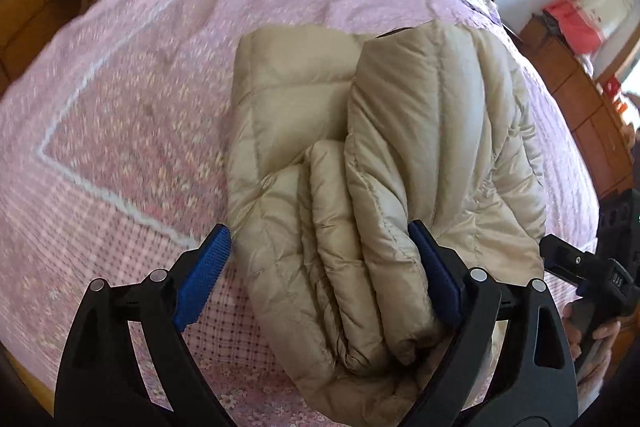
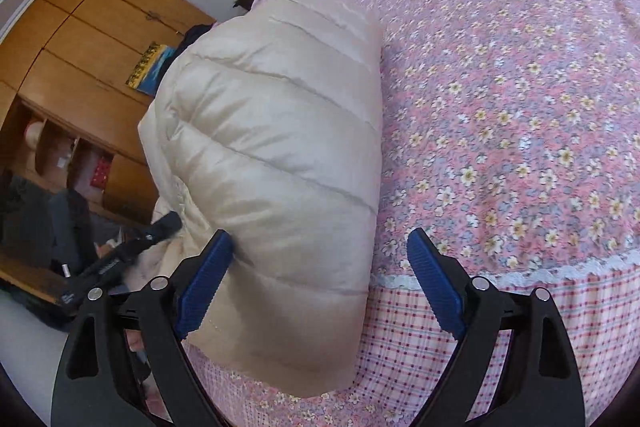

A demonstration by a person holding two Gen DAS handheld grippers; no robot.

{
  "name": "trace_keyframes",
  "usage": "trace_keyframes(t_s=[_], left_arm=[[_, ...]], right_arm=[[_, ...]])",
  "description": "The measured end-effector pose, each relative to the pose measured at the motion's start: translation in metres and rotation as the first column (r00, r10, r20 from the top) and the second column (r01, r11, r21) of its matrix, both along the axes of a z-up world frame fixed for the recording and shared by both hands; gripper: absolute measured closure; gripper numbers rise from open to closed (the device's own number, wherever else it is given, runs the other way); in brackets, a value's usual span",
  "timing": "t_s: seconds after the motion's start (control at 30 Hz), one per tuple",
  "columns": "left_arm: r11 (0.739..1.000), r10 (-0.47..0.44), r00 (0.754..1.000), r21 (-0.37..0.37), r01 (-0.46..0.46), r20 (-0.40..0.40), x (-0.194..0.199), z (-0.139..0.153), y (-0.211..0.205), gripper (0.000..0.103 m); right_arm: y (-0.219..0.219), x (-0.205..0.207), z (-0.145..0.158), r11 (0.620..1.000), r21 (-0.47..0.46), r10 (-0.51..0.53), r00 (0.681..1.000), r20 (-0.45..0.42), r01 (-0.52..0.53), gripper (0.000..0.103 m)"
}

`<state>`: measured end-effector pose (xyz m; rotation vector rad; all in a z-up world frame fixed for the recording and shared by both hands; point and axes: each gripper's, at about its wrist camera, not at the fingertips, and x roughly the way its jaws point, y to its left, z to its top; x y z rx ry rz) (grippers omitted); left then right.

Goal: Fold large clothes

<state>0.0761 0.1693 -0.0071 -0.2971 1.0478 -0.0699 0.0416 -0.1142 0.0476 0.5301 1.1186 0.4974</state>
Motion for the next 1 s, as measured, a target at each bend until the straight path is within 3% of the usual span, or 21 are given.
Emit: trace_keyframes(t_s=[0.1, 0.47, 0.57, 0.67, 0.77, 0.93, 1.0], left_arm=[[0.999, 0.012, 1.000, -0.036, -0.013, -0.014, -0.002, -0.010, 0.004, 0.014], [0.999, 0.004, 1.000, -0.038, -0.004, -0.006, -0.002, -0.020, 0.003, 0.014], [0.995, 0.008, 1.000, -0.095, -0.009, -0.018, -0.001, -0.023, 0.007, 0.014], [0.968, 0.012, 0.999, -0.251, -0.022, -0.042, -0.001, -0.038, 0.015, 0.020], [0.893, 0.004, 0.998, -0.448, -0.029, -0.057, -0.003, -0.054, 0.023, 0.032], [0.841, -0.003, 1.000, -0.541, -0.004, -0.012, -0.004, -0.054, 0.025, 0.047], [0.828, -0.007, 1.000, -0.560, 0.008, 0.003, -0.003, -0.052, 0.022, 0.049]], right_arm=[[0.008, 0.004, -0.002, 1.000, 0.003, 0.020, 1.000, 0.004, -0.020, 0.012], [0.025, 0.022, -0.027, 0.996, 0.078, 0.046, 0.998, -0.038, -0.042, 0.006], [0.029, 0.026, -0.034, 0.993, 0.106, 0.052, 0.998, -0.040, -0.047, 0.006], [0.034, 0.031, -0.042, 0.988, 0.138, 0.072, 0.996, -0.043, -0.066, 0.006], [0.051, 0.033, -0.040, 0.982, 0.160, 0.108, 0.994, -0.032, -0.102, 0.006], [0.078, 0.038, -0.040, 0.970, 0.204, 0.136, 0.991, -0.018, -0.129, 0.007], [0.079, 0.038, -0.034, 0.969, 0.208, 0.136, 0.991, 0.005, -0.134, 0.014]])
